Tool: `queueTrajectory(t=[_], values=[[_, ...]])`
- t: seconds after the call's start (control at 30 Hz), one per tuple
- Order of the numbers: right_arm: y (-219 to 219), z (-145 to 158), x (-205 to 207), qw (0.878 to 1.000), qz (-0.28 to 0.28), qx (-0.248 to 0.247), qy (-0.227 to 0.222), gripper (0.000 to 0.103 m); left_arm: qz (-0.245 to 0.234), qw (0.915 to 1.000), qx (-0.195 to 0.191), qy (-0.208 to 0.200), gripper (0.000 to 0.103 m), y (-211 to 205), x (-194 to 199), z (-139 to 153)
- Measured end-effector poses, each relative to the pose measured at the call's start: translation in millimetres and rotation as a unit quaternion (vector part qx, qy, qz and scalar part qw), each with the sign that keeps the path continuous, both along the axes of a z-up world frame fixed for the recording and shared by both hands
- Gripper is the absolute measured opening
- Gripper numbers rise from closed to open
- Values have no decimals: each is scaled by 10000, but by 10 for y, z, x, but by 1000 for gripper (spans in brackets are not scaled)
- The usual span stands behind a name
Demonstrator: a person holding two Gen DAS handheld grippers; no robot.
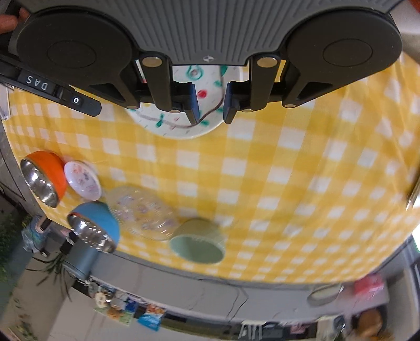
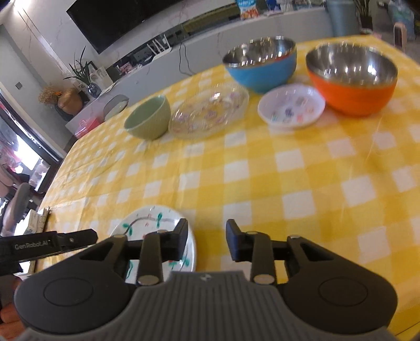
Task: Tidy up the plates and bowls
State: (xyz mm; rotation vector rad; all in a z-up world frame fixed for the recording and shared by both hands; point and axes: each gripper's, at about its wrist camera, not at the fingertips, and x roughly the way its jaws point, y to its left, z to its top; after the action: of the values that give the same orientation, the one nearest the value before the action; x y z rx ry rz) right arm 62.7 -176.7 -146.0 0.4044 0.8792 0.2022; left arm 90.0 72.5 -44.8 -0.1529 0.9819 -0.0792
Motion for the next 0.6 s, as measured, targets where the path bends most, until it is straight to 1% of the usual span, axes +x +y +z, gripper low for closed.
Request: queueTrajectory(t=[0.07, 0.17, 0.2, 0.27, 0.4, 0.5, 0.6], values=[[-23, 52, 43, 9999, -38, -140, -34, 44, -164, 9999, 5, -33, 22, -82, 57, 45], [-44, 123, 142, 9996, -30, -275, -74, 45, -331, 9993, 145, -54, 23, -223, 163, 100], [-50, 143, 178, 9996, -41, -290, -64, 45, -384, 9990, 204, -112, 25, -272, 189, 115], [-83, 191, 256, 9996, -70, -251, -69, 48, -482, 9981, 285, -251, 26, -369, 255, 151], [-147, 243, 427, 9995, -93, -283, -85, 50, -663, 9969, 159, -389, 28, -506, 430, 188], [-263, 238, 591, 9996, -207, -169, -135, 50, -637, 9968, 115, -473, 30, -595, 582, 177], [-387, 200, 790, 9993, -358, -46, -65, 50, -630, 9968, 34, -486, 32, -669, 767, 118]])
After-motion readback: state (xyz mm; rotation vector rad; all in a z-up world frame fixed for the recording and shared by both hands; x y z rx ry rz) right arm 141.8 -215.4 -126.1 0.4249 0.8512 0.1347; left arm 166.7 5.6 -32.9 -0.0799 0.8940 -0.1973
